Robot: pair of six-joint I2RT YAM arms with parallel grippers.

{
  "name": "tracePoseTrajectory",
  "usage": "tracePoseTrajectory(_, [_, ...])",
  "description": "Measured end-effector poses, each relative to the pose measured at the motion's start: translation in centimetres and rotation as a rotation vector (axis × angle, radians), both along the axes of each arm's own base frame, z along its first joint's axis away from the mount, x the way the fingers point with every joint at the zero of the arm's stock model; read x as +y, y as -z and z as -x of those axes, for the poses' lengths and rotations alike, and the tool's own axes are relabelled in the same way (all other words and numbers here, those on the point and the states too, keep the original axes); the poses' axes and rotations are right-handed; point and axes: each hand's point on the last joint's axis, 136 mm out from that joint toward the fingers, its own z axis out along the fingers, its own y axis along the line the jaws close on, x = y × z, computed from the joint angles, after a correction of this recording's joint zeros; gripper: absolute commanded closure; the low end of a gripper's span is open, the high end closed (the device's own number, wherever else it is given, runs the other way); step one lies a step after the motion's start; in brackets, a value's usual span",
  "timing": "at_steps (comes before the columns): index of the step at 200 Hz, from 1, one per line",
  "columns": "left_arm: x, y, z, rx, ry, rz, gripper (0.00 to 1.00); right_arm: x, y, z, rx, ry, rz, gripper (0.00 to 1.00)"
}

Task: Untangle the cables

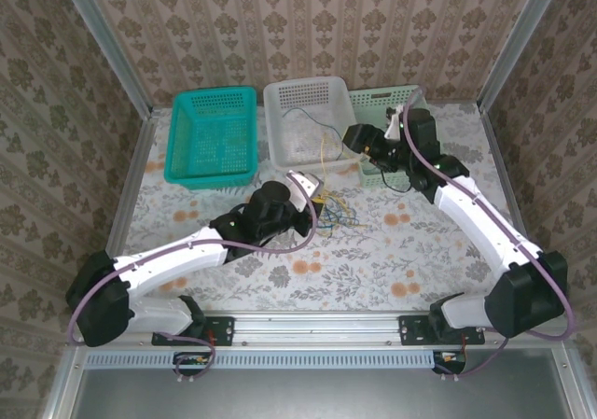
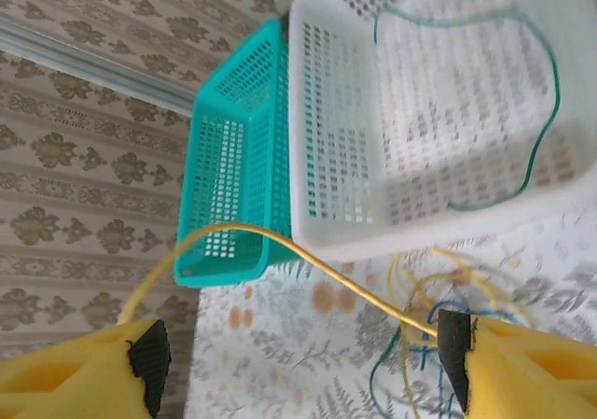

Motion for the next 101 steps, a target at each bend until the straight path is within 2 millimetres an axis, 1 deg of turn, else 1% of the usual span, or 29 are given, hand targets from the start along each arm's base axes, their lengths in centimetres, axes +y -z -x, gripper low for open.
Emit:
tracePoseTrajectory(10, [0.0,-0.1,0.0,-0.002,0.000,0.003,1.00,0.5,1.0,0.2,0.053,-0.004,-0.060,0.20])
tracePoseTrajectory(18, [0.0,-0.1,0.0,-0.002,0.000,0.002,1.00,0.8,1.3,0.3,0.083,-0.004,-0.106,0.20])
tracePoseTrajectory(45, [0.0,-0.1,0.0,-0.003,-0.002,0.000,1.00,1.4,0.4,0.1,0.132,0.004,-0.277,0.21])
tracePoseTrajectory(64, [0.0,0.0,0.1,-0.009,0.001,-0.006,1.00,1.2,0.5,-0.2,0.184,0.029,-0.390,0.21])
tracePoseTrajectory(83, [-0.1,0.1,0.2,-0.020,0.005,-0.020,1.00,1.2,1.6,-0.4,0.255,0.054,-0.491,0.20])
tracePoseTrajectory(101, [-0.2,0.4,0.6,-0.032,0.011,-0.041,1.00,1.3,3.5,-0.6,0.346,0.084,-0.556,0.19])
